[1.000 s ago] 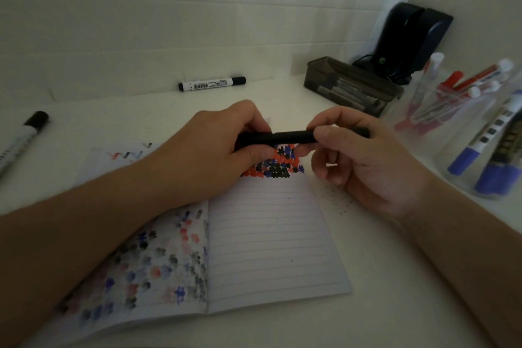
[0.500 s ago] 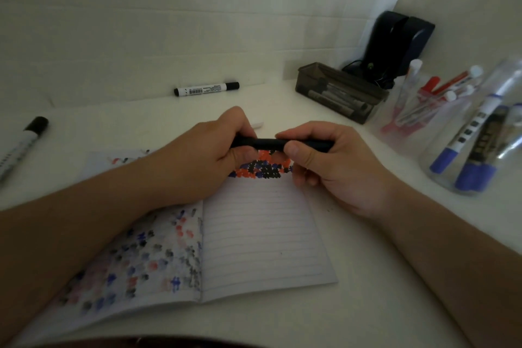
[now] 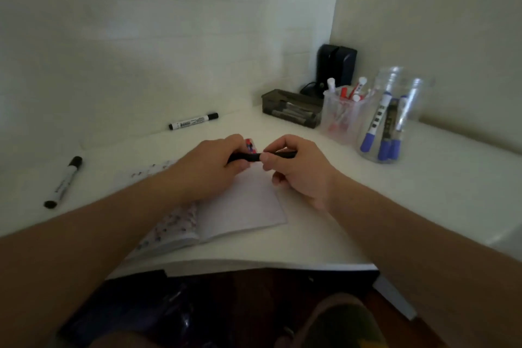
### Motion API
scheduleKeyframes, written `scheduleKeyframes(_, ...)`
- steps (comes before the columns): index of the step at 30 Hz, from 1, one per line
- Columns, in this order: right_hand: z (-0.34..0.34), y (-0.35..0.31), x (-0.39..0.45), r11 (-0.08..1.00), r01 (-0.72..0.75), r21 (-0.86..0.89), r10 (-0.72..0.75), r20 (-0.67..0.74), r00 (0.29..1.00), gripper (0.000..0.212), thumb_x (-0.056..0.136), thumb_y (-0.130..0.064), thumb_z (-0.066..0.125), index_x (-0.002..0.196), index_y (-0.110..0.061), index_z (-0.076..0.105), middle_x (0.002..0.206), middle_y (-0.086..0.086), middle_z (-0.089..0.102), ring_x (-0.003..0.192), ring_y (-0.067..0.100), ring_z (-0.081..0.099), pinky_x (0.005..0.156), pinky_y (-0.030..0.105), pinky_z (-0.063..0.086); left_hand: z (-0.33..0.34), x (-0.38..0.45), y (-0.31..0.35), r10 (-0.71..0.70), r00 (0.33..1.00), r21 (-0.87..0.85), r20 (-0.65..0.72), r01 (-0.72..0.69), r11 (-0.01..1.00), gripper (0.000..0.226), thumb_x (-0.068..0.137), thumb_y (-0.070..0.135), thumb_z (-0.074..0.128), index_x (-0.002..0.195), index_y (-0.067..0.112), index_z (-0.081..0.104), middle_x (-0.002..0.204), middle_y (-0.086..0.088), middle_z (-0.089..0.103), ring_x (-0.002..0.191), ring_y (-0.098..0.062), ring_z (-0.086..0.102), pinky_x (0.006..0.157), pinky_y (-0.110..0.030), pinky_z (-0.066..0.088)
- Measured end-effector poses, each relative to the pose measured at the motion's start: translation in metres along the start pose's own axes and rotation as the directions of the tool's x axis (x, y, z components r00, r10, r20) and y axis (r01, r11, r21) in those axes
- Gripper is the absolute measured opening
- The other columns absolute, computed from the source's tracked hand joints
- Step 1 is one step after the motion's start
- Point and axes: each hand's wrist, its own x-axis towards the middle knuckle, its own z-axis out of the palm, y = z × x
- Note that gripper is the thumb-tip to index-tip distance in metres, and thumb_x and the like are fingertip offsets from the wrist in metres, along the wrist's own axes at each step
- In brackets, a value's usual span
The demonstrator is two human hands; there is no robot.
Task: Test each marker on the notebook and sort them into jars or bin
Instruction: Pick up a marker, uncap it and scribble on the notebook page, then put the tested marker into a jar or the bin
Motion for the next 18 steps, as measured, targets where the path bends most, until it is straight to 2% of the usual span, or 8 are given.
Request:
scheduleKeyframes(3, -0.037, -0.001, -0.094, 0.996, 0.081, -0.044, -0.084, -0.083, 0.993, 0.010, 0.090, -0.011, 0.078, 0.096, -0.013, 0.070, 0.077, 0.008, 0.076, 0.060, 0.018, 0.068, 0.056, 0.023, 0.053, 0.017, -0.049, 0.064, 0.171, 0.982, -0.129, -0.080, -0.181, 0.975, 0.006, 0.096, 0.035, 0.066, 0.101, 0.037, 0.064, 0.087, 0.018, 0.065, 0.081, 0.002, 0.060, 0.065, -0.015, 0.041)
scheduleKeyframes(5, -0.066, 0.007, -0.167, 0.990, 0.118, -0.079, -0.128, -0.137, 0.982, 0.011, 0.088, -0.009, 0.080, 0.093, -0.014, 0.071, 0.068, 0.004, 0.072, 0.058, 0.014, 0.068, 0.060, 0.020, 0.053, 0.042, -0.087, 0.109, 0.301, 0.951, -0.273, -0.072, -0.310, 0.911, 0.007, 0.093, 0.036, 0.070, 0.100, 0.034, 0.069, 0.087, 0.021, 0.067, 0.082, 0.001, 0.064, 0.066, -0.012, 0.043)
scheduleKeyframes(7, -0.090, 0.029, -0.235, 0.998, 0.057, -0.031, -0.061, -0.180, 0.982, 0.010, 0.085, -0.007, 0.079, 0.091, -0.013, 0.072, 0.063, 0.005, 0.070, 0.055, 0.014, 0.066, 0.058, 0.019, 0.052, 0.078, -0.112, 0.149, 0.407, 0.913, -0.384, 0.014, -0.371, 0.846, 0.010, 0.092, 0.038, 0.071, 0.100, 0.033, 0.069, 0.088, 0.018, 0.069, 0.080, -0.005, 0.067, 0.066, -0.020, 0.049)
scheduleKeyframes(10, -0.119, 0.087, -0.315, 0.986, -0.145, 0.084, 0.164, -0.299, 0.940, 0.010, 0.080, -0.017, 0.080, 0.089, -0.019, 0.075, 0.065, 0.015, 0.069, 0.056, 0.021, 0.065, 0.058, 0.026, 0.053, 0.152, -0.124, 0.199, 0.483, 0.841, -0.491, 0.245, -0.322, 0.809, 0.010, 0.093, 0.039, 0.071, 0.102, 0.033, 0.069, 0.088, 0.014, 0.069, 0.079, -0.007, 0.067, 0.065, -0.025, 0.051)
scheduleKeyframes(12, -0.133, 0.137, -0.359, 0.939, -0.295, 0.174, 0.342, -0.405, 0.848, 0.011, 0.083, -0.019, 0.079, 0.092, -0.016, 0.073, 0.070, 0.016, 0.069, 0.060, 0.025, 0.065, 0.061, 0.028, 0.054, 0.213, -0.124, 0.227, 0.457, 0.759, -0.490, 0.464, -0.210, 0.846, 0.012, 0.095, 0.041, 0.069, 0.105, 0.037, 0.067, 0.091, 0.015, 0.068, 0.080, -0.002, 0.065, 0.065, -0.021, 0.049)
scheduleKeyframes(14, -0.138, 0.189, -0.400, 0.862, -0.418, 0.287, 0.507, -0.471, 0.722, 0.012, 0.088, -0.015, 0.078, 0.097, -0.010, 0.071, 0.074, 0.012, 0.071, 0.063, 0.022, 0.067, 0.062, 0.026, 0.055, 0.278, -0.129, 0.253, 0.424, 0.612, -0.431, 0.667, -0.147, 0.890, 0.013, 0.098, 0.042, 0.065, 0.111, 0.041, 0.064, 0.100, 0.018, 0.067, 0.086, -0.002, 0.063, 0.070, -0.021, 0.048)
scheduleKeyframes(16, -0.134, 0.237, -0.438, 0.773, -0.492, 0.401, 0.635, -0.499, 0.590, 0.011, 0.092, -0.014, 0.077, 0.099, -0.010, 0.070, 0.078, 0.007, 0.071, 0.065, 0.020, 0.068, 0.063, 0.026, 0.055, 0.335, -0.138, 0.274, 0.412, 0.466, -0.372, 0.783, -0.178, 0.911, 0.020, 0.100, 0.037, 0.061, 0.120, 0.040, 0.064, 0.112, 0.015, 0.065, 0.093, -0.008, 0.062, 0.074, -0.025, 0.051)
scheduleKeyframes(18, -0.124, 0.281, -0.472, 0.670, -0.534, 0.516, 0.741, -0.497, 0.451, 0.011, 0.095, -0.016, 0.076, 0.102, -0.009, 0.069, 0.083, 0.009, 0.070, 0.065, 0.022, 0.064, 0.061, 0.031, 0.054, 0.373, -0.149, 0.286, 0.372, 0.332, -0.297, 0.867, -0.256, 0.920, 0.031, 0.103, 0.034, 0.058, 0.133, 0.036, 0.060, 0.127, 0.006, 0.062, 0.101, -0.016, 0.062, 0.082, -0.036, 0.056)
